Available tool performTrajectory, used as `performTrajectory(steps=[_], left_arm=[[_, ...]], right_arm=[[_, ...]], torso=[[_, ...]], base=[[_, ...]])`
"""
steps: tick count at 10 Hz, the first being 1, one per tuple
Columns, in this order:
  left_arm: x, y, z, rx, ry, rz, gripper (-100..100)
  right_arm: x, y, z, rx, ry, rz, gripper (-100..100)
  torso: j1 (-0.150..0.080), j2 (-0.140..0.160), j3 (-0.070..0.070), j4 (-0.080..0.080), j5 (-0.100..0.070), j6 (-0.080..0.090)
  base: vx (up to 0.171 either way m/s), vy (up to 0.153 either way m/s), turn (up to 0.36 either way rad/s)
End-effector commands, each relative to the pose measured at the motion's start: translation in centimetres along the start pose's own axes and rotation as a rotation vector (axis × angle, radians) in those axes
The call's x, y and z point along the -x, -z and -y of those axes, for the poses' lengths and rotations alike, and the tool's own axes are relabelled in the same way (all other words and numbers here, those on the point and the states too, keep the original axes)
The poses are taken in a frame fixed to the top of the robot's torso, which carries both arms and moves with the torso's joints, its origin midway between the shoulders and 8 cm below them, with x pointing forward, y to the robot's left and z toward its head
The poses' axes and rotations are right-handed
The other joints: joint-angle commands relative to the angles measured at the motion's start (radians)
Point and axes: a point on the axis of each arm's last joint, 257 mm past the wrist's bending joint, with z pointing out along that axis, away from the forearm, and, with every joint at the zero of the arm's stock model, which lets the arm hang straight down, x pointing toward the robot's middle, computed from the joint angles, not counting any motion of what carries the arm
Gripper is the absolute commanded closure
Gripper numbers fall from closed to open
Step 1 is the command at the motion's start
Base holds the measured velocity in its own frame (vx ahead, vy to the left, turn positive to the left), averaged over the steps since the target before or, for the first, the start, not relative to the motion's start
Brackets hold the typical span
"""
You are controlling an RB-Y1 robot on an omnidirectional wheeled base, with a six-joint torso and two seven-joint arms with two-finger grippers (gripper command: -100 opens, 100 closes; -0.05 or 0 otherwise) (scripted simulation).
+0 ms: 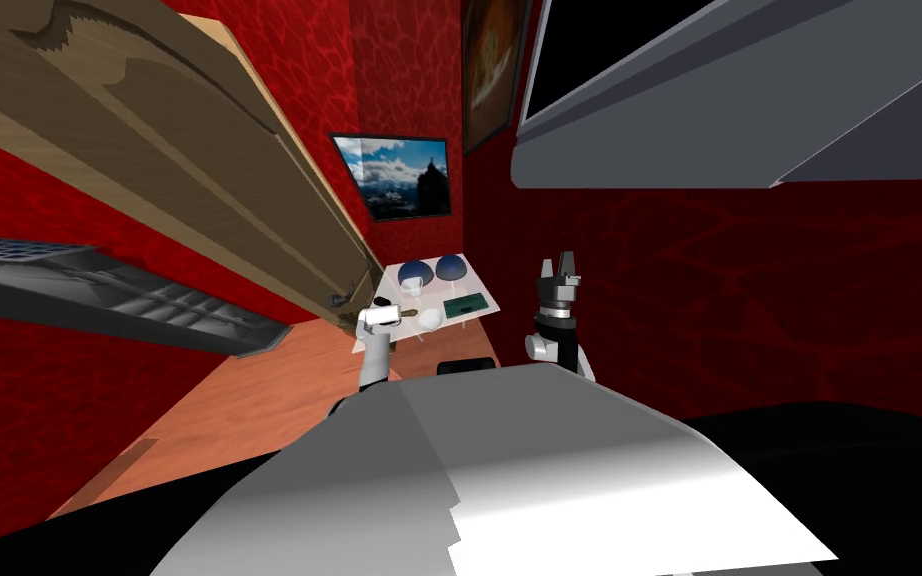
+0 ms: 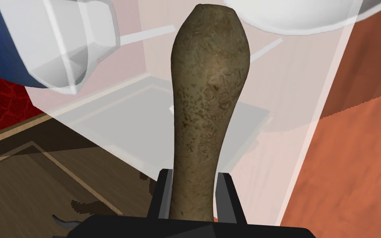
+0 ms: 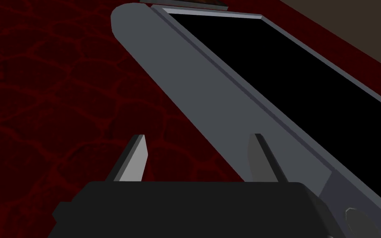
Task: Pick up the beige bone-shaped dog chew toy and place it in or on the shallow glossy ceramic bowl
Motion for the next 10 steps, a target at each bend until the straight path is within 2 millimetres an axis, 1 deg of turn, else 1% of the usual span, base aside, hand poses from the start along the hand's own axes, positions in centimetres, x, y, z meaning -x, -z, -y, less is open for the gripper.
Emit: performTrajectory(steps=[1, 3, 5, 6, 7, 8, 9, 10], left_arm=[[-0.7, 0.0, -2.0, 0.053, -0.001, -0.007, 100], [-2.4, 0.1, -4.3, 0.112, 0.006, -0.034, 100], [-5.1, 0.4, -6.3, 0.160, 0.019, -0.080, 100], [-6.4, 0.7, -7.0, 0.177, 0.026, -0.103, 100], [-7.3, 0.8, -7.4, 0.186, 0.031, -0.119, 100], [-6.7, 0.5, -7.1, 0.180, 0.027, -0.109, 100], [-6.9, 0.5, -7.3, 0.183, 0.027, -0.112, -100], [-6.9, 0.5, -7.2, 0.183, 0.027, -0.112, -100]], right_arm=[[0.0, 0.0, 0.0, 0.000, 0.000, 0.000, 0], [0.0, 0.0, 0.0, 0.000, 0.000, 0.000, 0], [0.0, 0.0, 0.0, 0.000, 0.000, 0.000, 0], [0.0, 0.0, 0.0, 0.000, 0.000, 0.000, 0], [0.0, 0.0, 0.0, 0.000, 0.000, 0.000, 0], [0.0, 0.0, 0.0, 0.000, 0.000, 0.000, 0], [0.0, 0.0, 0.0, 0.000, 0.000, 0.000, 0], [0.0, 0.0, 0.0, 0.000, 0.000, 0.000, 0]], torso=[[0.000, 0.000, 0.000, 0.000, 0.000, 0.000], [0.002, -0.001, -0.001, 0.000, 0.000, 0.000], [0.002, 0.002, 0.001, 0.000, 0.001, 0.000], [0.002, 0.004, 0.002, 0.001, 0.000, 0.000], [0.005, 0.004, 0.003, 0.002, 0.000, -0.001], [0.006, 0.005, 0.003, 0.002, 0.000, -0.001], [0.009, 0.007, 0.005, 0.003, 0.000, -0.002], [0.010, 0.008, 0.005, 0.003, 0.000, -0.002]], base=[[0.136, -0.142, -0.018], [0.119, -0.095, -0.031], [0.069, -0.097, -0.022], [0.052, -0.062, -0.013], [0.045, -0.034, -0.004], [0.016, -0.018, -0.010], [0.004, -0.006, -0.001], [0.000, 0.000, 0.000]])
